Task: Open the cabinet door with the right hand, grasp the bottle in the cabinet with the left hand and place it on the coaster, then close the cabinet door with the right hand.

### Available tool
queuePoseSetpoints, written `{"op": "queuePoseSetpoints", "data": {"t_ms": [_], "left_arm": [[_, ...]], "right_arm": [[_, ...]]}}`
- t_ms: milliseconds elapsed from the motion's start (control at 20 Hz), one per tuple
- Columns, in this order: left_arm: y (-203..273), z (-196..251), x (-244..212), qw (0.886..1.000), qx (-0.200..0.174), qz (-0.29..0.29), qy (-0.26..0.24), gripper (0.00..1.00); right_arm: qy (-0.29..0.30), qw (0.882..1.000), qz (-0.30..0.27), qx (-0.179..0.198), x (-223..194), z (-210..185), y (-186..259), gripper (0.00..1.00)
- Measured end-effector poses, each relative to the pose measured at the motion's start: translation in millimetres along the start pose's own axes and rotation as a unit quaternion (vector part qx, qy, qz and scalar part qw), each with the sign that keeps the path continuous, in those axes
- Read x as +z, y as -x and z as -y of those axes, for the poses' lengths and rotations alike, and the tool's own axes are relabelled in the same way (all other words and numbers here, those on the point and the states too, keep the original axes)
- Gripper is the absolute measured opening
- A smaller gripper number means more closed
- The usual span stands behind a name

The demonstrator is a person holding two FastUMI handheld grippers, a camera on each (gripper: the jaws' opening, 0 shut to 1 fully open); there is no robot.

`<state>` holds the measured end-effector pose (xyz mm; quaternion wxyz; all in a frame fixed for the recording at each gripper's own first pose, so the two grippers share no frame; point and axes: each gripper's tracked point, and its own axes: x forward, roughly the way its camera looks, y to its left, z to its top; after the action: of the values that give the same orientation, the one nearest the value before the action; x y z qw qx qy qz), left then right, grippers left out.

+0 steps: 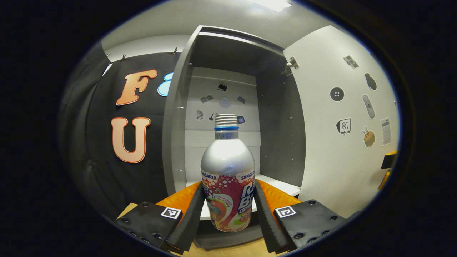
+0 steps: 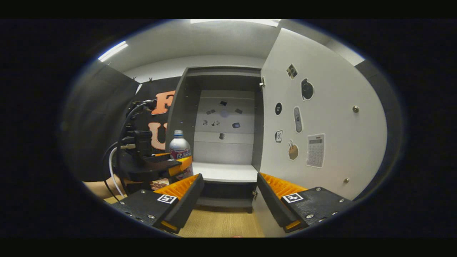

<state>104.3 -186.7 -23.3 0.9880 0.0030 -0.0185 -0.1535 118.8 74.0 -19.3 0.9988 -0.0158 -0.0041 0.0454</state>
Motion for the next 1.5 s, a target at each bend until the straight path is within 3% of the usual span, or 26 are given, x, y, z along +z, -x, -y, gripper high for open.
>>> {"op": "queuePoseSetpoints", "data": {"t_ms": [500,850,1500], "left_arm": [[62,-24,-26,0.999,-0.032,0.016,-0.035,0.81],[106,-2,-84,0.998,-0.057,0.018,-0.032,0.81],[155,-1,-240,0.998,-0.005,-0.055,-0.041,0.81]], "right_arm": [[0.005,0.998,-0.023,-0.058,-19,-35,22,0.92],[0.0,0.996,-0.034,-0.079,-46,-17,37,0.92],[-0.01,0.995,-0.075,-0.058,-107,13,47,0.92]]}}
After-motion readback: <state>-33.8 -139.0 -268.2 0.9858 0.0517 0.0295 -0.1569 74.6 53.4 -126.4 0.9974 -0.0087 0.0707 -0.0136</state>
